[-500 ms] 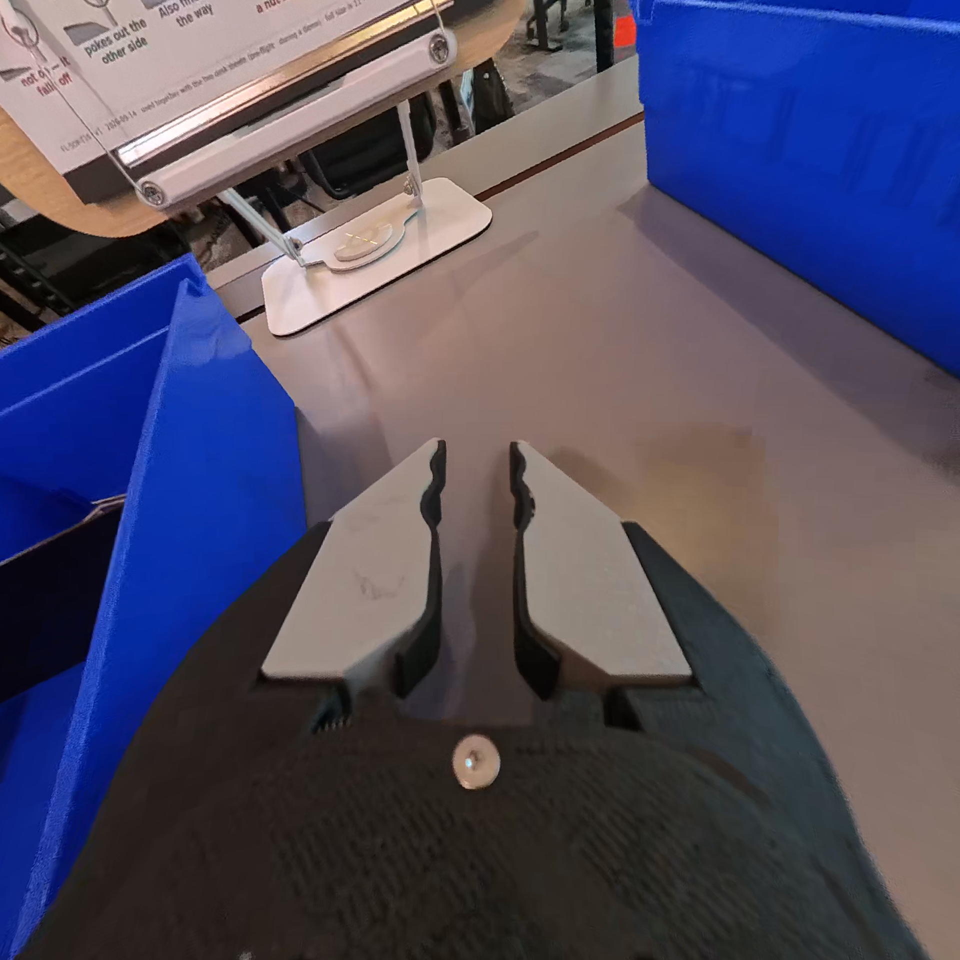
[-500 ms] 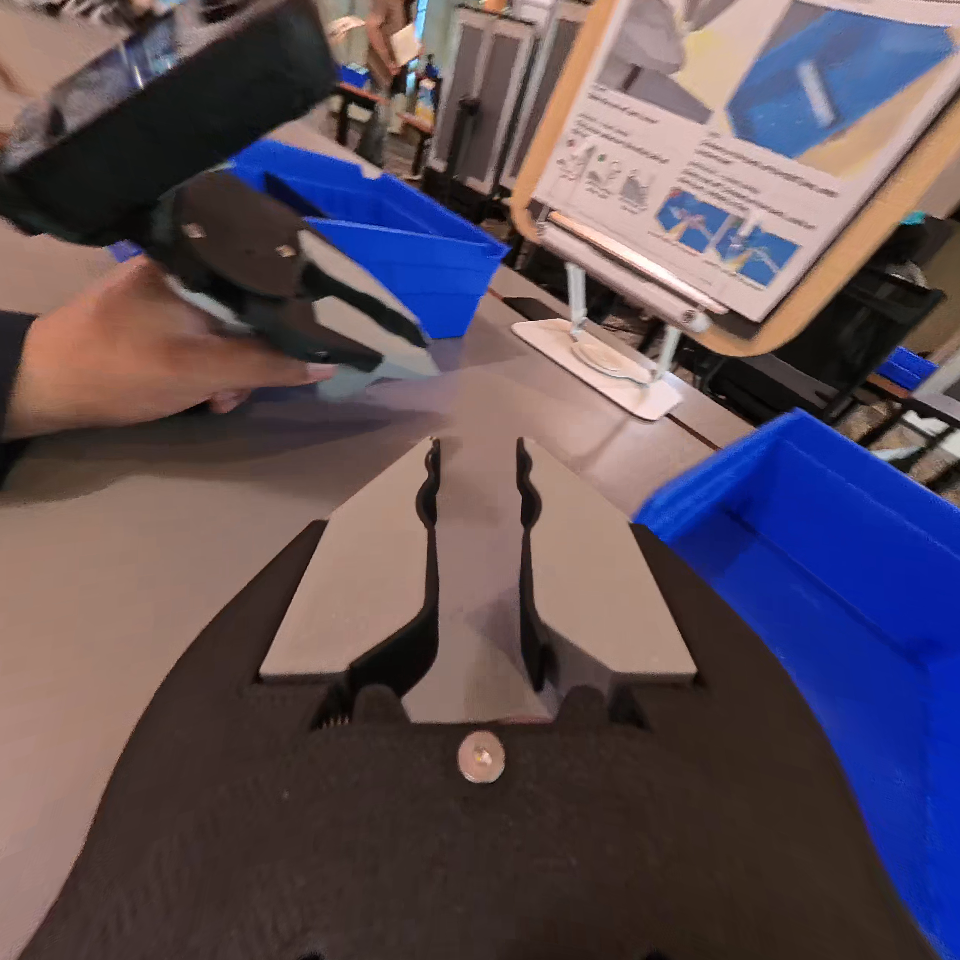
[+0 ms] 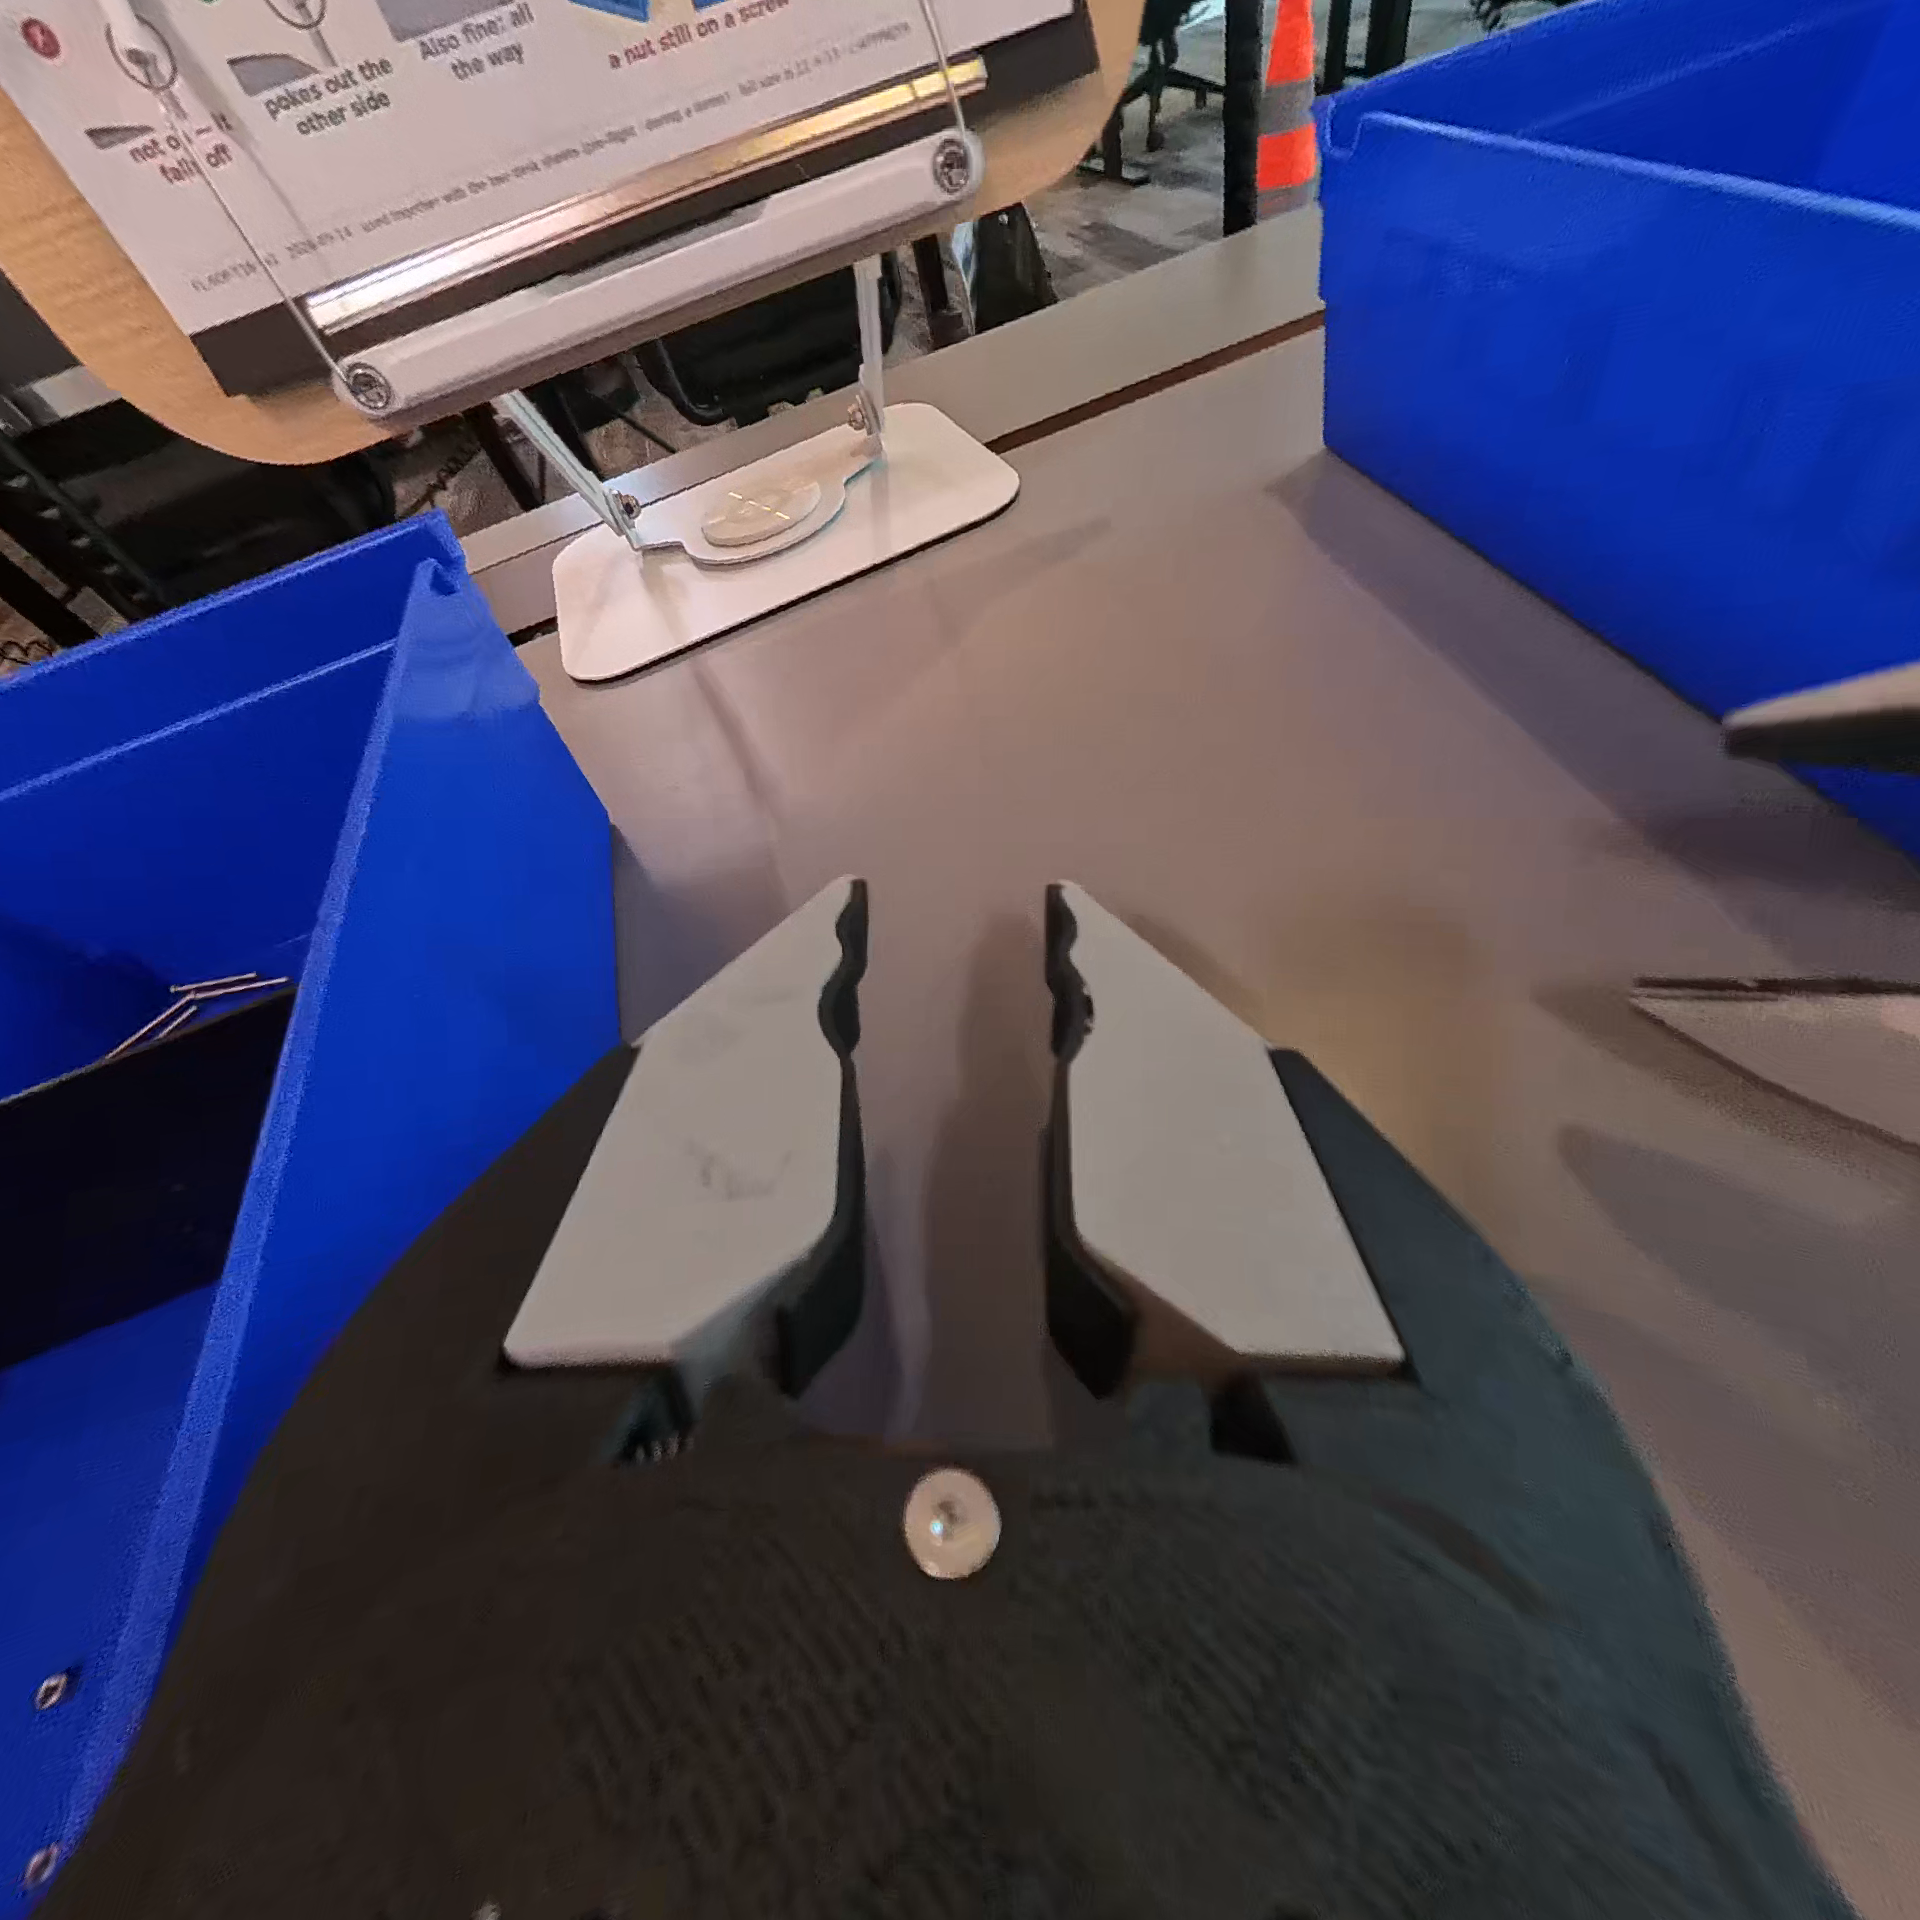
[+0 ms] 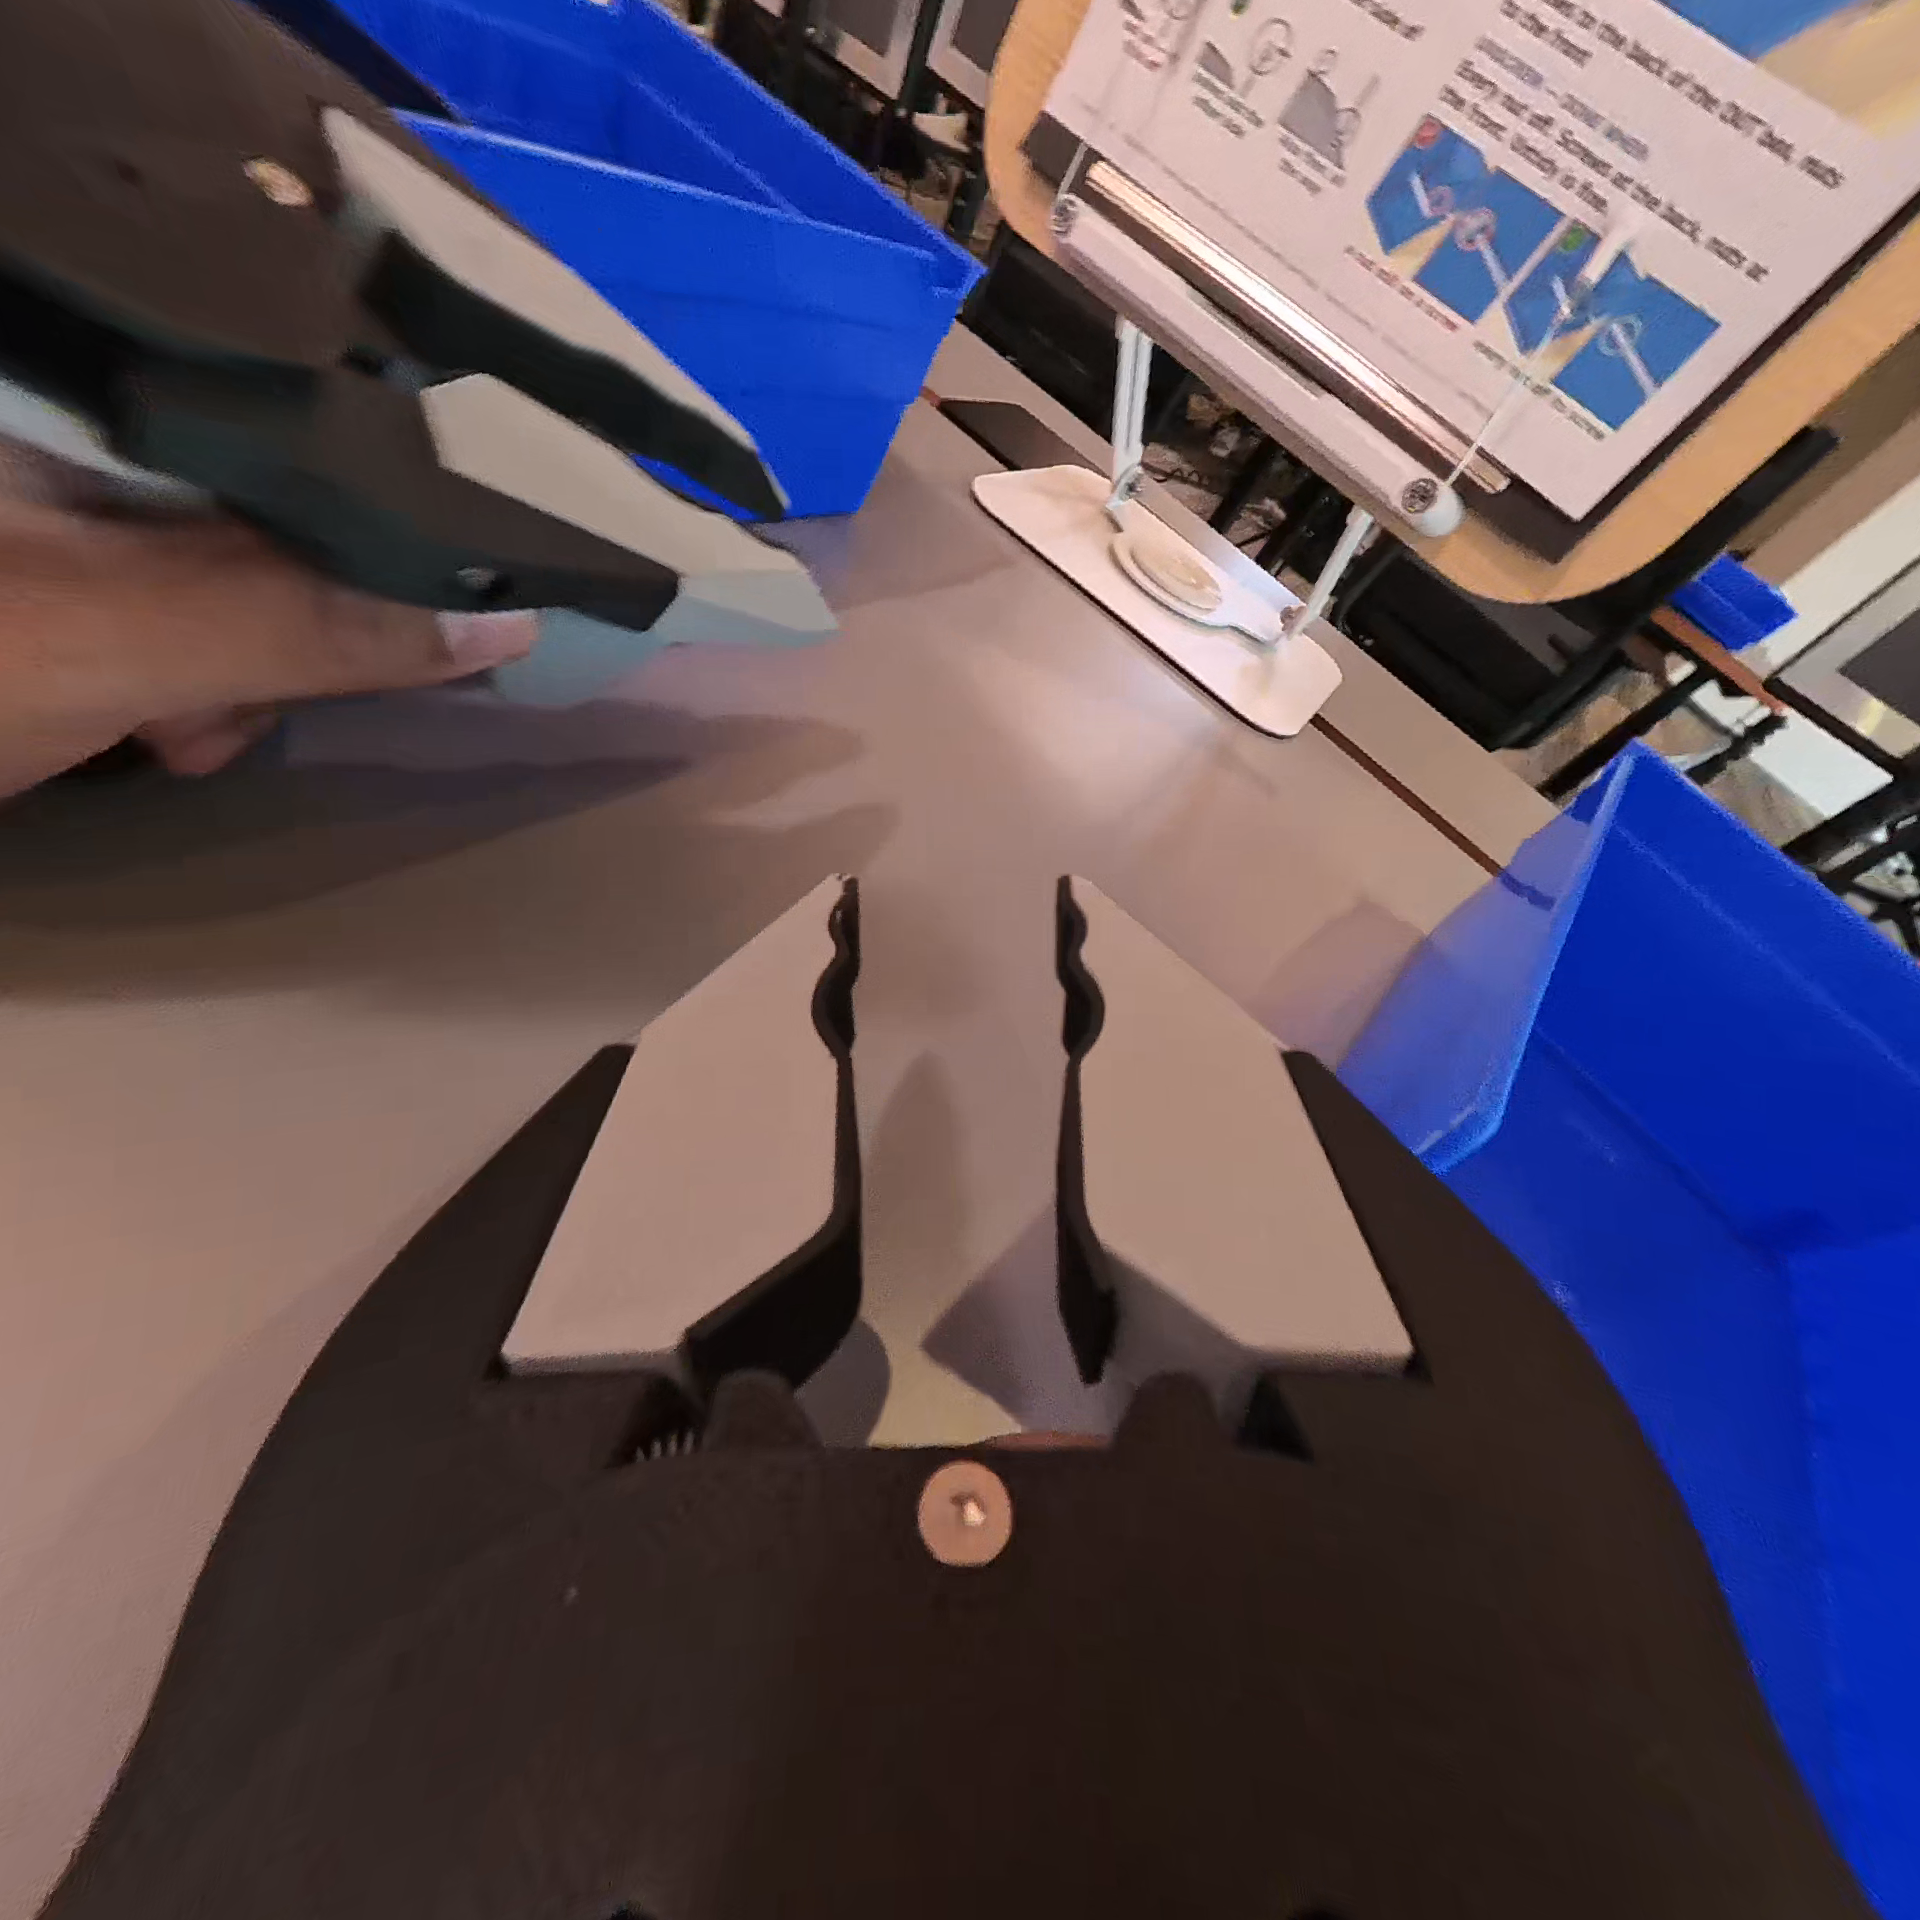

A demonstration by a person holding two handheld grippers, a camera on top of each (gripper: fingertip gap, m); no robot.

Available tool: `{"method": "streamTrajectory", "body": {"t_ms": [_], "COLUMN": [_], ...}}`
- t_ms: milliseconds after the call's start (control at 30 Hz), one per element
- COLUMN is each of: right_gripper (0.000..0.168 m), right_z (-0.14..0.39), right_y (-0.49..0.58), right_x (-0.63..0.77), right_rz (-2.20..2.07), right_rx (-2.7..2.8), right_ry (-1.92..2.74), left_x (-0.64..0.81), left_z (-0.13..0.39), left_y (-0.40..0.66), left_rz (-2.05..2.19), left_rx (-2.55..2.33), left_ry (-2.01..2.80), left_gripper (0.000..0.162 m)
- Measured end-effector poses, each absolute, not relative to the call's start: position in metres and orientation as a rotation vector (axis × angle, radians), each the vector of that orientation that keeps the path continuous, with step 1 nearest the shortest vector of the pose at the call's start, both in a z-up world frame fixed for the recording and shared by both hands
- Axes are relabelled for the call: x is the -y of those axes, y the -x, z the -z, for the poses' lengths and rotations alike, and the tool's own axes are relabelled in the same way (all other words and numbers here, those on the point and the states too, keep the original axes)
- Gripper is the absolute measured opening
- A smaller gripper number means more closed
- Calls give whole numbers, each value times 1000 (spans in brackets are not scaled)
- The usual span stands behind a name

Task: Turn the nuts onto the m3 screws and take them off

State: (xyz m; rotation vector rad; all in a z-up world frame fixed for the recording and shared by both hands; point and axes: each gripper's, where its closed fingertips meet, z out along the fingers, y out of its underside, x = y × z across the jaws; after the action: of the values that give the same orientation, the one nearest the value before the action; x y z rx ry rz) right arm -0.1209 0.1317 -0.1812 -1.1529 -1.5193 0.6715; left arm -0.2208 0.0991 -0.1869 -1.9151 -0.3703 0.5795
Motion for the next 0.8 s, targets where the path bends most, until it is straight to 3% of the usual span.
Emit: {"method": "streamTrajectory", "body": {"t_ms": [233, 800], "right_gripper": [56, 58], "right_z": [184, 174], "right_y": [148, 145], "right_x": [-150, -166], "right_rz": [-636, -590], "right_rx": [1465, 1365], "right_ry": [1246, 1249], "left_x": [-96, -97], "left_z": [183, 186], "left_y": [221, 219], "left_rz": [-600, -600], "left_rx": [372, 358], "left_ry": [1891, 1907], "left_gripper": [44, 49]}}
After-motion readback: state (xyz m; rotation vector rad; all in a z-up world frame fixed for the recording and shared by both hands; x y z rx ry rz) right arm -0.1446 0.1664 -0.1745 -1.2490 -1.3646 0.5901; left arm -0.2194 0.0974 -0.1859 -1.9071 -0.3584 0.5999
